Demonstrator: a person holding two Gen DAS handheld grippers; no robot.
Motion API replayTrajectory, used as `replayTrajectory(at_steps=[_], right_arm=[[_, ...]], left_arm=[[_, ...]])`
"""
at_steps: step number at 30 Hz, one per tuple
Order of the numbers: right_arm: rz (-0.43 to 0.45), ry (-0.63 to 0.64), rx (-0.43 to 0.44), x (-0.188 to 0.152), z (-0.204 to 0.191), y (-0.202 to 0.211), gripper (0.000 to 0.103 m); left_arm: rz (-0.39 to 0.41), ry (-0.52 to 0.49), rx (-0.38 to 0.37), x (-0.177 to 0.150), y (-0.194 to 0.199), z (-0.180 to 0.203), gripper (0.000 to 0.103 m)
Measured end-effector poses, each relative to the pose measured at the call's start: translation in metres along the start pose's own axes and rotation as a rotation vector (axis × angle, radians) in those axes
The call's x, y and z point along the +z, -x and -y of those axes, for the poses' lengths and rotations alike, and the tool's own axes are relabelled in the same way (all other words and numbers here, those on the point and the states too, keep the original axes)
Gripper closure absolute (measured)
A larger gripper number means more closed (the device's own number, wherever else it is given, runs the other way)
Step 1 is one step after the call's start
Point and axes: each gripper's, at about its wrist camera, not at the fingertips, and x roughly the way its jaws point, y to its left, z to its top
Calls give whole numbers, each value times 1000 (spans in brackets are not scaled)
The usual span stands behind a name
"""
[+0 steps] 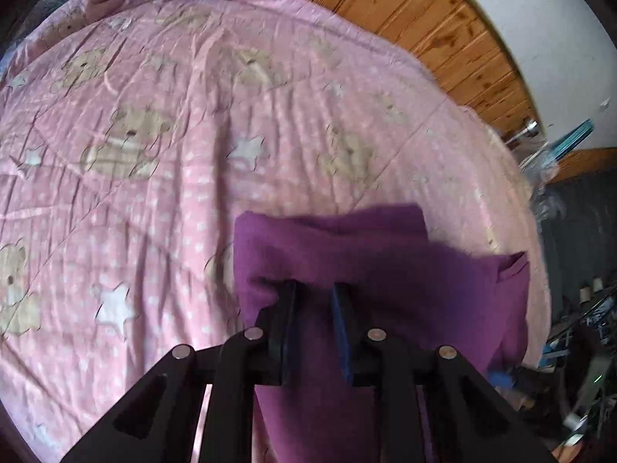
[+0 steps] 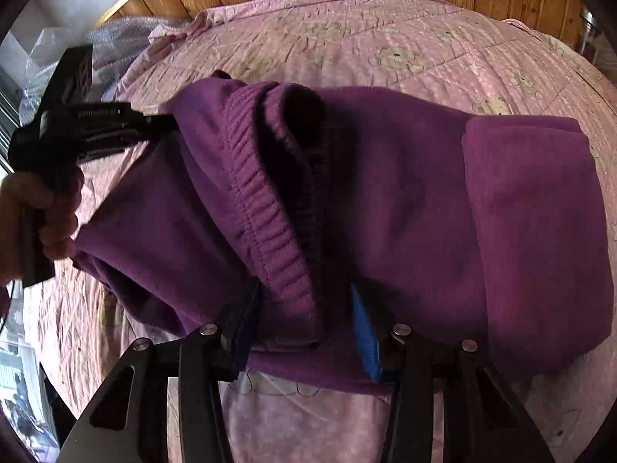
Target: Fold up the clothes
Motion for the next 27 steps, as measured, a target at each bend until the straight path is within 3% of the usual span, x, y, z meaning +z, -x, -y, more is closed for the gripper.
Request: replayTrajectory(at_steps=[3, 5, 8, 11, 13, 16, 18, 20, 22, 25, 27], right_arm=[[80, -17, 15, 5, -3, 28, 59], [122, -30, 46, 6, -1, 37, 58], [35, -70, 88, 1, 6, 8, 54], [45, -39, 73, -3, 1, 0, 47], [33, 3, 51, -3, -5, 3, 51], [29, -47, 102, 0, 12, 19, 54], [108, -91, 52, -4, 37, 49, 53], [161, -99, -48, -12, 61, 72, 47], [137, -54, -117, -20, 75, 72, 46], [93, 60, -159, -28, 75, 57, 47], [85, 139, -216, -32, 70, 49, 74]], left_arm=[[-16, -9, 23, -3, 18, 10, 81], [17, -14, -27, -14, 41, 22, 81], [1, -30, -102, -42, 55, 38, 80], [-123, -46, 18, -74, 25, 37, 80], [-98, -29, 20, -77, 27, 39, 76], [-101, -14, -8, -67, 38, 57, 76], [-69, -39, -71, -58, 47, 82, 76], [-72, -54, -141, -52, 42, 110, 66], [-104, -50, -190, -45, 15, 140, 44], [-185, -73, -241, -35, -35, 188, 43], [-240, -93, -229, -30, -72, 216, 43]])
